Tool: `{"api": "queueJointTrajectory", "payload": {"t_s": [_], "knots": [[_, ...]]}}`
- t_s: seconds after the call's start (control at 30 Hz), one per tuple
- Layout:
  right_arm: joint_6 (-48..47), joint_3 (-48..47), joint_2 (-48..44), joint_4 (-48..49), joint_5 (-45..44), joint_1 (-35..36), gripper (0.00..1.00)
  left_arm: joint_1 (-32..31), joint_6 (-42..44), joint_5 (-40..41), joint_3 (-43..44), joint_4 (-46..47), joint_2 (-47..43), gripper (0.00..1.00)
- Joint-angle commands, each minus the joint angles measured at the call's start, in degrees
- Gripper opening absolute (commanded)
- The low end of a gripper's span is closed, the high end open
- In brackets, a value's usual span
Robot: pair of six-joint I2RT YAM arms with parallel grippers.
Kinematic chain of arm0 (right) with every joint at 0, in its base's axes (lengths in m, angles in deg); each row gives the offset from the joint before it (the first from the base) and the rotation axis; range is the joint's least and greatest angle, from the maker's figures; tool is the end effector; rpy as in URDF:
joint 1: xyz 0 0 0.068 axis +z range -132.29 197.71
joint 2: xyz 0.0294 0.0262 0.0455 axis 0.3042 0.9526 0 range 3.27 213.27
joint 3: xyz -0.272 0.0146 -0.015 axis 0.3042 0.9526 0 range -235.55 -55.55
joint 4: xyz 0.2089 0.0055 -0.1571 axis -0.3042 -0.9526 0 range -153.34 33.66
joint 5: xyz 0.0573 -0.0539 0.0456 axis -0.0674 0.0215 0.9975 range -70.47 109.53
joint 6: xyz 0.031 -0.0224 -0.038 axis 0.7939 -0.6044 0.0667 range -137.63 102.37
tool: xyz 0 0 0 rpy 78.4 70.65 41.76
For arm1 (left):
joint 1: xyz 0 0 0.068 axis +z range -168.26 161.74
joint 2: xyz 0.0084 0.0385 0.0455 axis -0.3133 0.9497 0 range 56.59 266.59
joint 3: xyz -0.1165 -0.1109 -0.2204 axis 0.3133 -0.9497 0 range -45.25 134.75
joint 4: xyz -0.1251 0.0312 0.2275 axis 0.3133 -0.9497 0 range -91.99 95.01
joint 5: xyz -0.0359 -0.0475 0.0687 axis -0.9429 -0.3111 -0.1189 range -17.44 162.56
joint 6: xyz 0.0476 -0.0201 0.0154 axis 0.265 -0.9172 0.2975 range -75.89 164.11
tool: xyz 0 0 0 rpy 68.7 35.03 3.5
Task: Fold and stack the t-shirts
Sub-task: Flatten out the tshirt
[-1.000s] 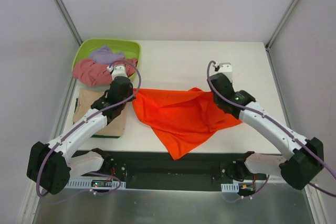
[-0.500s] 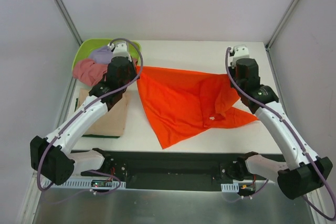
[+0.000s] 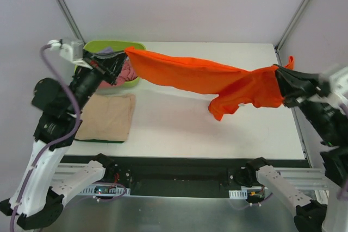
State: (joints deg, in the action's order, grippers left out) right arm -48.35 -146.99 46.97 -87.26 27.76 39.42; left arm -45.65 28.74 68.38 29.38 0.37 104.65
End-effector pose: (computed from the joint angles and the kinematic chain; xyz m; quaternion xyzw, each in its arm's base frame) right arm 0.0485 0.0247 0.5492 -0.3144 0.5080 -0.0203 0.8017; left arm 0.1209 -0.0655 0.5141 0.0887 0.5531 -0.3210 0.7637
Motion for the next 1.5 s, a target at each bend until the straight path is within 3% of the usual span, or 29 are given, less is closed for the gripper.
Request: {"api": "queueJointTrajectory", "payload": {"t_s": [0.0,0.17,0.33,0.5,0.67,0.83,0.87,0.9,0.93,0.97,1.0,1.03,1.13,1.23,1.47], "knots": [[0.74,-9.35,-0.55,-1.43,18.73,-0.27,0.00,-0.38,0.88,-13.10,6.04,2.36,-4.01,0.00],[1.45,-24.37,3.40,-7.04,27.88,-0.18,0.00,-0.38,0.17,-19.46,13.51,-0.10,-4.37,0.00],[-0.82,-29.67,5.51,-8.54,24.57,-0.27,0.01,-0.38,1.66,-16.74,18.61,-0.36,-1.40,0.00],[-4.34,-26.43,10.51,-8.55,12.27,-0.27,0.00,-0.38,6.66,-5.07,21.44,-2.65,9.84,0.00],[-9.70,-18.01,20.52,-7.41,-1.61,-0.53,0.00,0.58,11.33,13.13,20.64,-2.74,26.09,0.00],[-10.51,-9.74,36.95,-5.12,0.37,-7.11,0.05,2.44,13.17,20.94,23.71,-3.26,48.58,0.00],[-9.46,-9.03,40.81,-4.42,0.82,-8.52,0.08,2.44,14.66,23.50,24.85,-3.27,52.19,0.03],[-8.32,-9.11,44.94,-4.24,1.08,-9.40,0.12,2.35,16.33,26.91,26.34,-3.35,56.41,0.15],[-7.17,-9.54,48.37,-4.24,1.35,-10.28,0.25,2.44,18.78,29.99,28.27,-3.53,59.84,0.38],[-5.16,-10.59,52.06,-4.33,0.74,-10.99,0.45,2.35,19.59,33.42,30.55,-5.01,63.53,0.69],[-3.75,-12.26,54.97,-4.94,0.56,-11.25,0.57,2.35,20.20,35.72,33.36,-7.20,66.53,0.89],[-3.12,-13.75,57.70,-6.51,1.17,-11.34,0.65,2.26,20.73,37.22,34.78,-8.44,68.12,0.99],[0.03,-16.49,61.06,-7.58,1.00,-11.34,0.82,2.17,19.87,36.02,34.45,-8.54,68.15,0.99],[5.48,-13.43,58.79,-5.22,-0.14,-11.34,0.99,2.17,15.92,28.83,31.38,-8.54,64.29,0.99],[24.36,9.13,44.30,-1.09,1.52,-10.82,0.96,2.17,4.67,10.63,19.61,-8.45,55.41,0.99]]}}
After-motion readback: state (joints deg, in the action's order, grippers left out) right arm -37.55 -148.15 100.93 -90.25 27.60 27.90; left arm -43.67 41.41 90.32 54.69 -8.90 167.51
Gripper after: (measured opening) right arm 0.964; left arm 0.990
